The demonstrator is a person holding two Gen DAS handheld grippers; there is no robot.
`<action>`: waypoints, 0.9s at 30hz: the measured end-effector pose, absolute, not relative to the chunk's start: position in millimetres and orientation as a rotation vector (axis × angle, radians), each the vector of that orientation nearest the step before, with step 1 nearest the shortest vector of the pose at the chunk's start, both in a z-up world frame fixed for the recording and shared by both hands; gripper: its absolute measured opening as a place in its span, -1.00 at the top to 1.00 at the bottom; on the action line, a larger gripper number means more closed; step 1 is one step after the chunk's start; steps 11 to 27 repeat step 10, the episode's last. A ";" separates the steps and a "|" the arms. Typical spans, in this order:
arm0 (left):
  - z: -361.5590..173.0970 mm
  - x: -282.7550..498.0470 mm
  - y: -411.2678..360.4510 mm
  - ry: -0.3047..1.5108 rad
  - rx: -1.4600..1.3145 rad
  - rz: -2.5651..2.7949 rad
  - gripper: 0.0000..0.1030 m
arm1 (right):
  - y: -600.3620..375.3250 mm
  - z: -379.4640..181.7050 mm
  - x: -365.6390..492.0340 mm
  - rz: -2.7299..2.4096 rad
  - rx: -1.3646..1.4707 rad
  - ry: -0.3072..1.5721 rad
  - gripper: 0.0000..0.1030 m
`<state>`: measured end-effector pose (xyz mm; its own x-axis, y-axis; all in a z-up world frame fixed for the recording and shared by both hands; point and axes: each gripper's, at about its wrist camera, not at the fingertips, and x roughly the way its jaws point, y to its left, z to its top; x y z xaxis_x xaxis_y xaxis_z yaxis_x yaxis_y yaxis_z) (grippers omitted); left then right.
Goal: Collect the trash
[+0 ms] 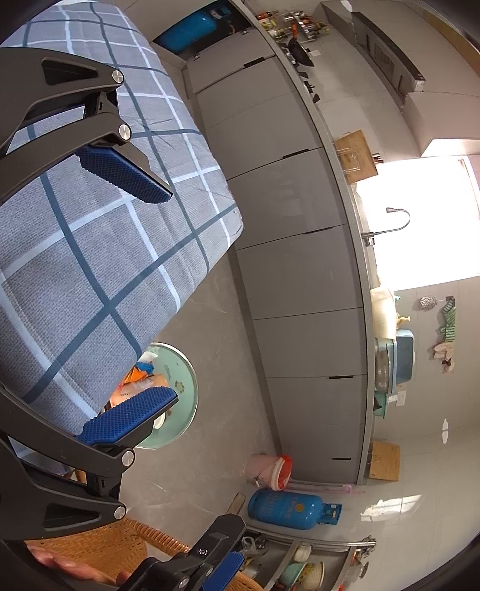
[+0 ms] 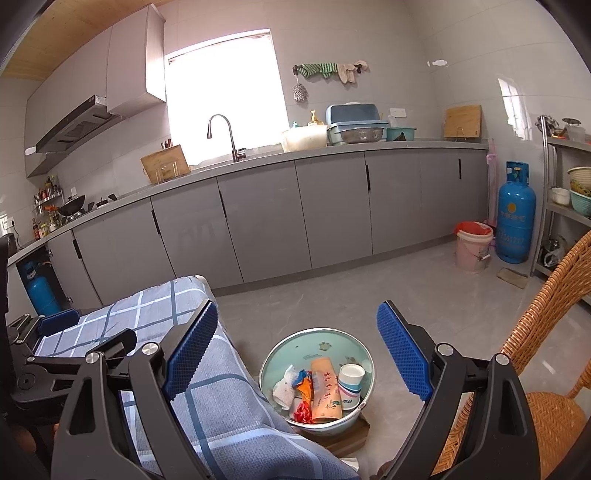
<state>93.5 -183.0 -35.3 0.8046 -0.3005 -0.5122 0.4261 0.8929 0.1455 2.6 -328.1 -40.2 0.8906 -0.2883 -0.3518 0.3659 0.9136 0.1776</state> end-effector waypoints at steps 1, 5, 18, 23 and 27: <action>-35.1 92.6 -183.6 0.501 0.261 -0.397 -0.90 | -327.7 -40.3 2.8 -0.342 0.244 0.326 -0.70; -33.4 94.3 -182.6 0.522 0.245 -0.410 -0.90 | -328.0 -41.0 3.0 -0.345 0.245 0.326 -0.70; -33.6 94.2 -182.4 0.534 0.239 -0.438 -0.90 | -327.9 -42.9 3.0 -0.345 0.245 0.326 -0.70; -33.6 94.2 -182.4 0.534 0.239 -0.438 -0.90 | -327.9 -42.9 3.0 -0.345 0.245 0.326 -0.70; -33.6 94.2 -182.4 0.534 0.239 -0.438 -0.90 | -327.9 -42.9 3.0 -0.345 0.245 0.326 -0.70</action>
